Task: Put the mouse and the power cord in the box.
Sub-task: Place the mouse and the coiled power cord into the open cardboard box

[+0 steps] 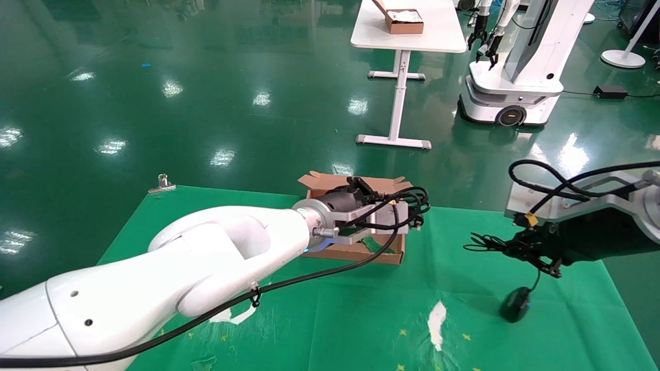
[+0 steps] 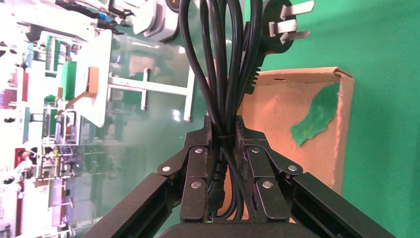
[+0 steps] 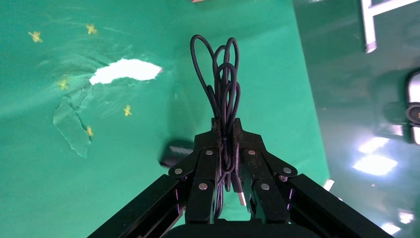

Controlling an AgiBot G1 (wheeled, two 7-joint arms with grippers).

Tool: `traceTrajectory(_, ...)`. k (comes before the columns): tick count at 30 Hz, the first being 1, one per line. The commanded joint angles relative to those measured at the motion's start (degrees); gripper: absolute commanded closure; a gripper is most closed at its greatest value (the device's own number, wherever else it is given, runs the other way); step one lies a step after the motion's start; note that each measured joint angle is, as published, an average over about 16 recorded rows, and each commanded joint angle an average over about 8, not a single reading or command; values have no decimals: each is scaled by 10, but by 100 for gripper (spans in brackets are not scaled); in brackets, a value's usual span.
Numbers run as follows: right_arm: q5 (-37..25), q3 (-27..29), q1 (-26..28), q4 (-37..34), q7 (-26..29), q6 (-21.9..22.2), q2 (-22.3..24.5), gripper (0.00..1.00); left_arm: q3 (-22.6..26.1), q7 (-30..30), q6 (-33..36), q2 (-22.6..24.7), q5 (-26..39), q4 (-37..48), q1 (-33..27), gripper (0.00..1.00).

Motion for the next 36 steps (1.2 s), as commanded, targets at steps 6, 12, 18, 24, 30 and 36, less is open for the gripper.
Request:
traceTrajectory(6, -6, 7, -3, 70, 41, 1, 17, 100, 49, -58, -18, 0, 18, 0, -15, 0)
traceTrajectory(12, -10, 8, 11, 74, 40, 3, 7, 100, 72, -103, -5, -1, 29, 11, -22, 0)
traceTrajectory(18, -12, 5, 20, 64, 35, 3, -10, 100, 78, -154, 7, -3, 34, 45, -28, 0)
traceTrajectory(24, -9, 2, 20, 49, 25, 7, -28, 100, 67, -199, 7, -15, 14, 95, -43, 0)
traceTrajectory(30, 3, -1, 23, 25, -3, 16, -57, 100, 55, -193, 25, -79, -49, 95, -57, 0)
traceTrajectory(36, 12, -3, 27, -22, -49, 37, -98, 100, 50, -172, 49, -143, -101, 37, -65, 0)
